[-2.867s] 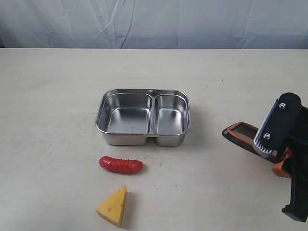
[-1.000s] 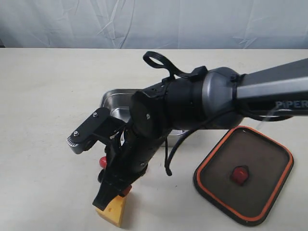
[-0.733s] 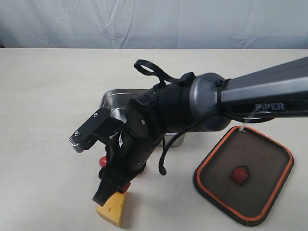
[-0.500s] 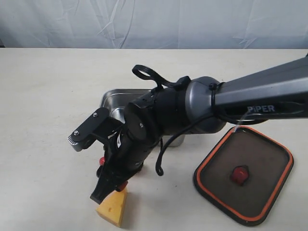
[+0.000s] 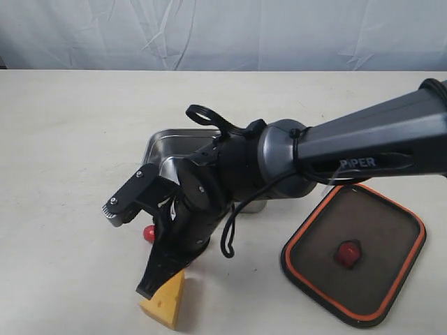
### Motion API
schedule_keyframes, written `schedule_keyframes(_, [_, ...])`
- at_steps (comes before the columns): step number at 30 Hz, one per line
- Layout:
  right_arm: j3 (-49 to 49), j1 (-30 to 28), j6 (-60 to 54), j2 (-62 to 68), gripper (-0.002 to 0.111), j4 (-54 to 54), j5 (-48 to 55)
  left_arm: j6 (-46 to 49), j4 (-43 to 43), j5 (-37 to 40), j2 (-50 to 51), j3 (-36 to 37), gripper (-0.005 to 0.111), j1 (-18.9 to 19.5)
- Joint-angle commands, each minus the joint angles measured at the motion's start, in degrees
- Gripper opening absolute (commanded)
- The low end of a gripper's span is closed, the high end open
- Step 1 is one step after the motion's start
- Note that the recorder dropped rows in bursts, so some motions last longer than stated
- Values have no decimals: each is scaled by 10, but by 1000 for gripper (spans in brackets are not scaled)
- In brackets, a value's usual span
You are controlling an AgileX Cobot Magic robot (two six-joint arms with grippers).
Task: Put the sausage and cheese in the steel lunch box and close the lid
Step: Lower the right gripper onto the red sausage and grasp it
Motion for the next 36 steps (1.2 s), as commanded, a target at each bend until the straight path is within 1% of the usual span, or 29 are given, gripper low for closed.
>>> schedule_keyframes(1, [2,1,0,-1,12,-5,6,-1,0,-6,-2,2,0,-4])
schedule_keyframes(3, [2,1,0,-1,21,-5,9,-1,0,-6,-2,2,0,-4])
schedule_keyframes(7, [2,1,0,-1,42,-4,17,-1,0,-6,-2,2,0,-4])
schedule_keyframes(9, [2,1,0,-1,48,-4,21,-1,0,-6,-2,2,0,-4])
schedule_keyframes(13, [2,1,0,-1,49,-9,22,-1,0,-6,-2,2,0,-4])
schedule_keyframes(18, [2,1,0,-1,49,-43,21,-1,0,-6,-2,2,0,-4])
schedule_keyframes(24, [2,1,13,-1,48,-44,17,-1,0,-6,-2,2,0,-4])
schedule_keyframes(25, [2,1,15,-1,47,-44,17,-1,0,-6,-2,2,0,-4])
schedule_keyframes(26, [2,1,15,-1,43,-44,17,-1,0,-6,-2,2,0,-4])
schedule_keyframes(28, [2,1,15,-1,29,-44,19,-1,0,-6,-2,2,0,-4])
schedule_keyframes(31, [2,1,15,-1,3,-44,22,-1,0,-6,-2,2,0,-4])
schedule_keyframes(32, [2,1,17,-1,-1,-41,22,-1,0,-6,-2,2,0,-4])
schedule_keyframes(36, [2,1,17,-5,0,-33,22,-1,0,-6,-2,2,0,-4])
